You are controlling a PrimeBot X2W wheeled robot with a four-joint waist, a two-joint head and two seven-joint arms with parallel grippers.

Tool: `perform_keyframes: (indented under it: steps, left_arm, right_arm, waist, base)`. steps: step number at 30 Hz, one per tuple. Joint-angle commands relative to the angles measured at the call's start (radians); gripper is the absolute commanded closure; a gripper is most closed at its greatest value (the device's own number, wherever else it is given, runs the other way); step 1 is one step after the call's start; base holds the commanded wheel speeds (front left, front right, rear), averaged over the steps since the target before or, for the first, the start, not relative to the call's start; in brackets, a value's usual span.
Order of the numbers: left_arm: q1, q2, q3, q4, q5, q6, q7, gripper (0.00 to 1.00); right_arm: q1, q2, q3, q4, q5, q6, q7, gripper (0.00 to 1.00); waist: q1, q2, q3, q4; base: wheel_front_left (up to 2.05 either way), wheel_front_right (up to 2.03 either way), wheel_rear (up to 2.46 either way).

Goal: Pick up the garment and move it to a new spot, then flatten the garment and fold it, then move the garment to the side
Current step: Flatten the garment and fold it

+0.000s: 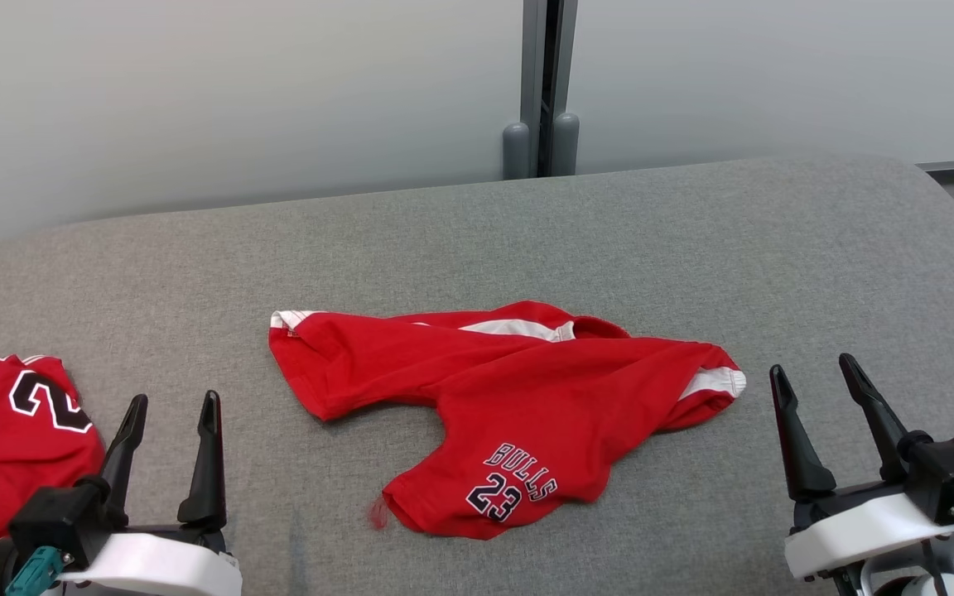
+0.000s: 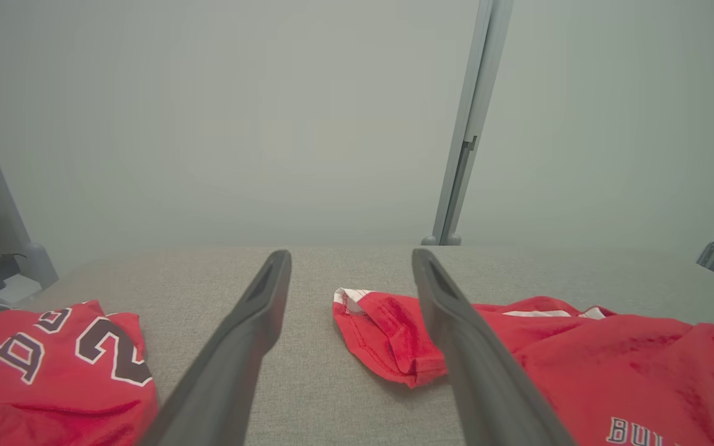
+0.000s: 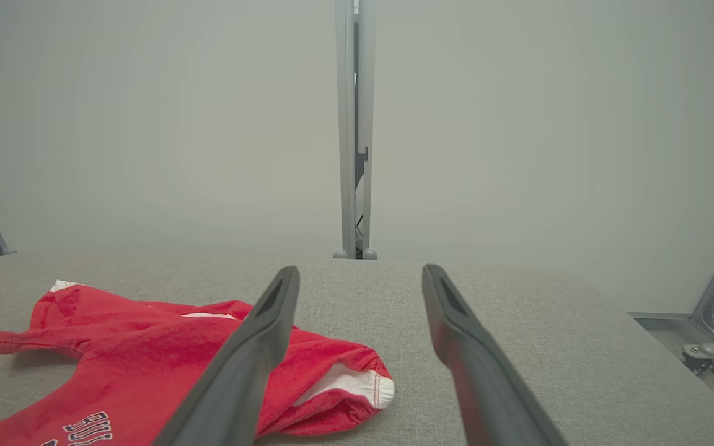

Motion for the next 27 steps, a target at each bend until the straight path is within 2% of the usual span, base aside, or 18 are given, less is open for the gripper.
perform_keyframes:
  steps: [1,16,20,27]
  left_arm:
    - [-0.011,0.005,0.001,0.002,-0.004,0.005,0.001,0.00]
    - [-0.035,0.005,-0.012,0.013,-0.003,0.000,-0.006,0.00]
    - [-0.070,-0.009,-0.045,0.025,-0.013,-0.022,0.030,0.00]
    - [-0.146,-0.055,-0.157,0.117,-0.050,-0.095,0.165,0.00]
  right_arm:
    - [-0.001,-0.002,-0.001,-0.003,0.000,0.000,0.000,0.00]
    - [-0.014,0.003,-0.003,-0.001,-0.004,0.000,-0.003,0.00]
    - [-0.024,0.004,-0.004,-0.008,-0.006,0.000,0.000,0.00]
    - [-0.048,0.005,0.015,-0.007,-0.007,0.000,-0.006,0.00]
  waist:
    - [0.0000,0.0000,0.001,0.000]
    - [0.0000,0.0000,0.015,0.007]
    - [0.0000,0.0000,0.033,0.012]
    - [0.0000,0.0000,0.090,-0.002]
  base:
    - [0.00,0.00,0.00]
    - [0.00,0.00,0.00]
    - [0.00,0.00,0.00]
    - [0.00,0.00,0.00]
